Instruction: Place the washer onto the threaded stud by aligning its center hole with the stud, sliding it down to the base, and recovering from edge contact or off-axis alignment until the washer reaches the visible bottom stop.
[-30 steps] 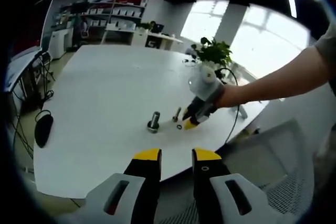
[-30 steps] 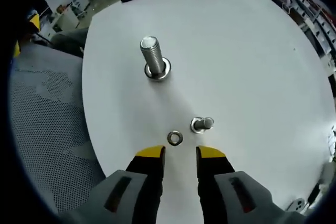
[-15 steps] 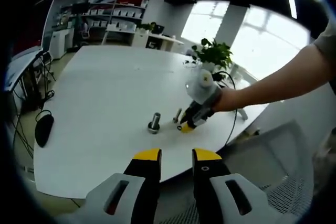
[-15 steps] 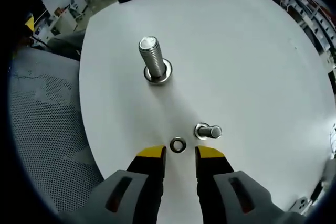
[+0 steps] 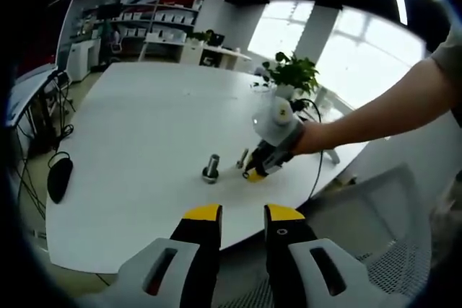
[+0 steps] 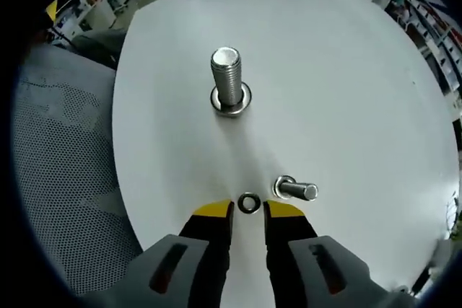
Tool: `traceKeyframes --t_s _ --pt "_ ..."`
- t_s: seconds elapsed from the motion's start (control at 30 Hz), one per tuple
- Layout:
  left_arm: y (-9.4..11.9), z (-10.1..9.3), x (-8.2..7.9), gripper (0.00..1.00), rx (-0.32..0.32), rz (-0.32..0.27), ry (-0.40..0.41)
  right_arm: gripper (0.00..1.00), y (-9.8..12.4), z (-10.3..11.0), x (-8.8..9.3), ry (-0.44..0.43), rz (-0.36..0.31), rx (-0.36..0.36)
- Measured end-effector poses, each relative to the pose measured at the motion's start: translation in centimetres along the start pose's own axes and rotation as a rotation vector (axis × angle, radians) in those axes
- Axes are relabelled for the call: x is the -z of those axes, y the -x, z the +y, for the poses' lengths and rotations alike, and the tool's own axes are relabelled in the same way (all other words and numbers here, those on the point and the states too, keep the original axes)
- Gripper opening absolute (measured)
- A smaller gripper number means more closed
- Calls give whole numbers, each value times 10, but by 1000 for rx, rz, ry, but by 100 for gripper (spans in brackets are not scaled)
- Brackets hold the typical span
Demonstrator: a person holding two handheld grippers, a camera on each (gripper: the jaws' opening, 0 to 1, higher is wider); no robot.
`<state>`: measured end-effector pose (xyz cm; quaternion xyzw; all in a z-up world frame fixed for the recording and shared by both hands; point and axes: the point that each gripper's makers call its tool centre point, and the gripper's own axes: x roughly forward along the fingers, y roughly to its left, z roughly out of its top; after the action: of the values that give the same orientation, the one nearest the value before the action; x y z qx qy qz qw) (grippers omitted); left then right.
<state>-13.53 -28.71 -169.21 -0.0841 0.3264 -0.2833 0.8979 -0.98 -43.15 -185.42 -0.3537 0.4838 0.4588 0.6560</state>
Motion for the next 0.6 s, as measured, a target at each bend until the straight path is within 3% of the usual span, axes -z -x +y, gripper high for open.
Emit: traceKeyframes --t_s 0.23,0.47,0.6 --pt "0 0 0 21 1 4 -2 15 -1 3 -2 46 21 5" --pt "0 -1 0 21 4 3 -4 15 -2 1 -2 17 137 6" --pt "0 -1 0 21 2 -1 -1 15 -2 2 -2 -2 160 32"
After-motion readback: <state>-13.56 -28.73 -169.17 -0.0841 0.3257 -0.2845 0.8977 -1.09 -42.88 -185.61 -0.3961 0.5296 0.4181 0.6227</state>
